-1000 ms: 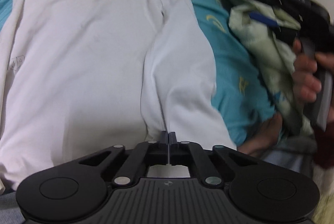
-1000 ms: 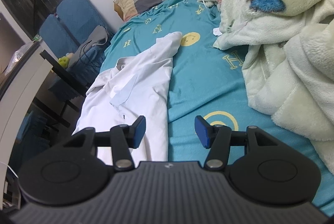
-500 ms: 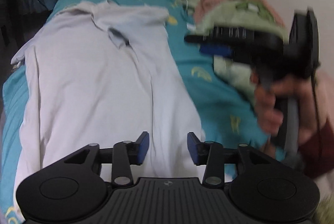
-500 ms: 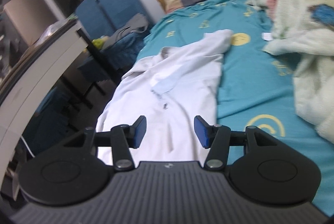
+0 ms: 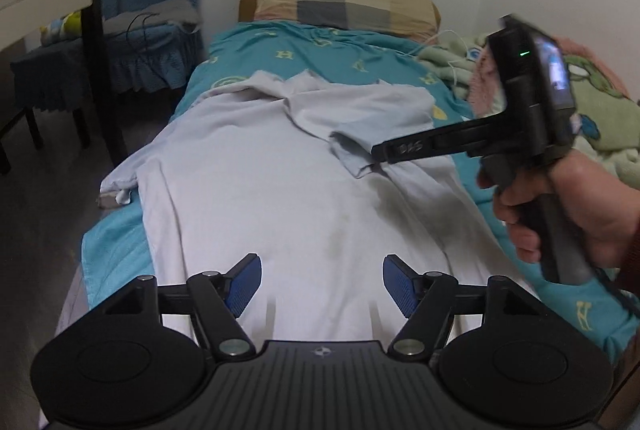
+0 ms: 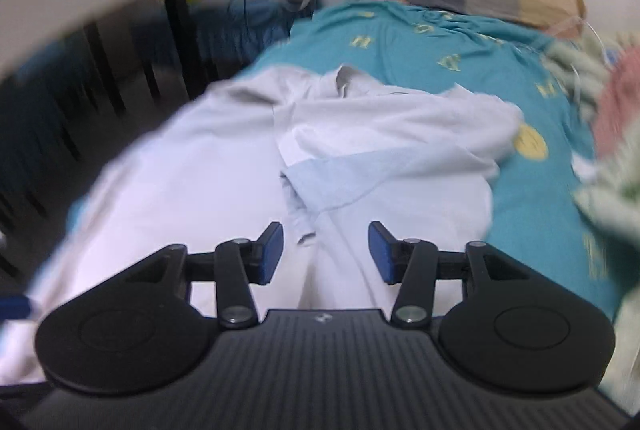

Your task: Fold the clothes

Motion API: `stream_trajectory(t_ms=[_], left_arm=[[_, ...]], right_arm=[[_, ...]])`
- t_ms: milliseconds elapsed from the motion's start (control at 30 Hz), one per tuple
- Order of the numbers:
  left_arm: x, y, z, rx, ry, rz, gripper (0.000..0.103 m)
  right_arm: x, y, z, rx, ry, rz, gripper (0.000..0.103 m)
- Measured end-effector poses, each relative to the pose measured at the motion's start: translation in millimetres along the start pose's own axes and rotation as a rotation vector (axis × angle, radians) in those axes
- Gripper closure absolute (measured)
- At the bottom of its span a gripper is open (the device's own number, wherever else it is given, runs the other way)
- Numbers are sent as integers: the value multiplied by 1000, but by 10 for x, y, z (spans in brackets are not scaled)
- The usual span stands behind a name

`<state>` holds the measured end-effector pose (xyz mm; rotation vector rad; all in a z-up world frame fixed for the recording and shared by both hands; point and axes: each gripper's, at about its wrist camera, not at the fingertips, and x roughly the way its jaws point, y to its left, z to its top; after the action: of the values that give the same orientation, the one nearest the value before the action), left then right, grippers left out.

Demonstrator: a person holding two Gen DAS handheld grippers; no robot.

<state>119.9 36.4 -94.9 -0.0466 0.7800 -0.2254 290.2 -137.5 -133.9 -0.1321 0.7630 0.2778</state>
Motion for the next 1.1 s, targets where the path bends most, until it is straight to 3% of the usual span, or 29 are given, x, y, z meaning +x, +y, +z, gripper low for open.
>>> stream_trajectory(t_ms=[67,133,233,300,433,667,800,1100], left_arm=[[91,90,-23,-21,29,-2,33],[146,134,-38,-35,45,-8,33],[153,172,-48,-54,39,-22,33],[148,174,-48,-63,38,-22,33],[130,170,-45,-87,35,-20,33],[83,194,-45,-131,21,8,33],[120,208,-44,-146,24,2,32],[254,261,-110,-173,52,31,32]], right_arm=[[266,77,48,-52,50,-59,55],[404,77,84,-55,69,-107,76],[425,16,153,-11,40,-135,89],[332,-65,211,61,-9,-144,91],[259,-160,158,91,10,-115,91],[-81,-159,133,64,-6,5,86],[-203,-13,297,-6,-75,77,51],[839,437,808,-88,-30,42,52]])
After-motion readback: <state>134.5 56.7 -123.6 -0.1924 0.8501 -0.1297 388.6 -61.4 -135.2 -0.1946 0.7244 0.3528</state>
